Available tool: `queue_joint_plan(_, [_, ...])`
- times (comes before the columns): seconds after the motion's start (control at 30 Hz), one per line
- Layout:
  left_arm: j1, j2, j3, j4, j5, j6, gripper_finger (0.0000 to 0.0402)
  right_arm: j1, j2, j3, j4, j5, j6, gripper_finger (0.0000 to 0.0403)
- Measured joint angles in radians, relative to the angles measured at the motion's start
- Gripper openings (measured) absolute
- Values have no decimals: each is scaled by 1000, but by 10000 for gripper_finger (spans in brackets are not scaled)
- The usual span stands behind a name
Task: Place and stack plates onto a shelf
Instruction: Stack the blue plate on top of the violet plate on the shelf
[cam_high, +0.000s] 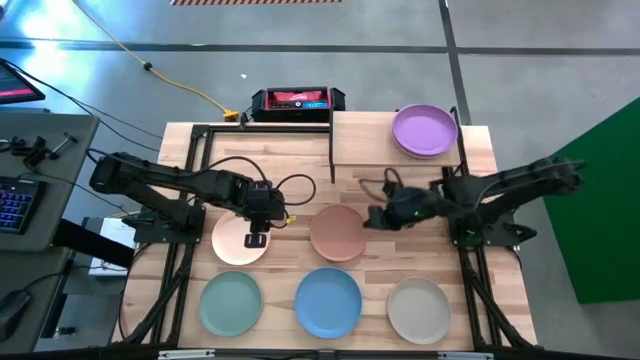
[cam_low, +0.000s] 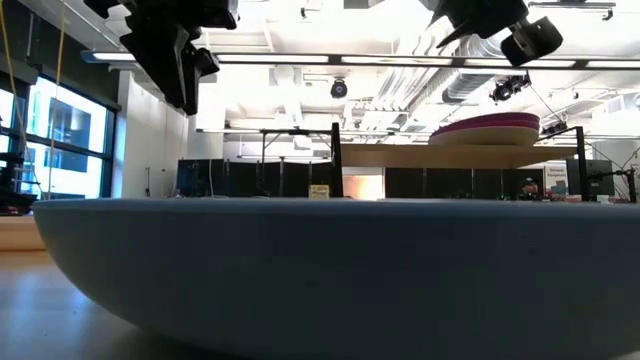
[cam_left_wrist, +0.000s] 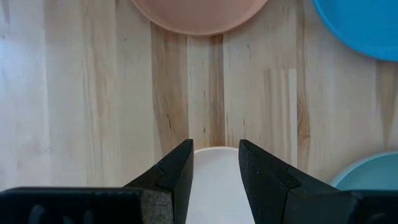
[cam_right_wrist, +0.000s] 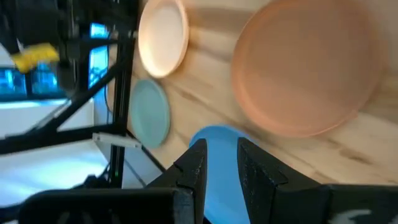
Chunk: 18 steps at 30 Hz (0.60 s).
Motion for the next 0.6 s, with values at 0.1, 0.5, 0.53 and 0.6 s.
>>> queue_joint_plan(0.1, [0,0,0,0,0,1,117,40,59,0,60,0,0,69])
queue_joint_plan(0.5, [0,0,0,0,0,-33,117,185,303,0,144,-43,53,69])
queue_joint_plan(0.53, [0,0,0,0,0,-43,117,194,319,0,154,-49,53,69])
queue_joint_plan(0.6, [0,0,0,0,1,-61,117,207,344,0,169,-70,53,69])
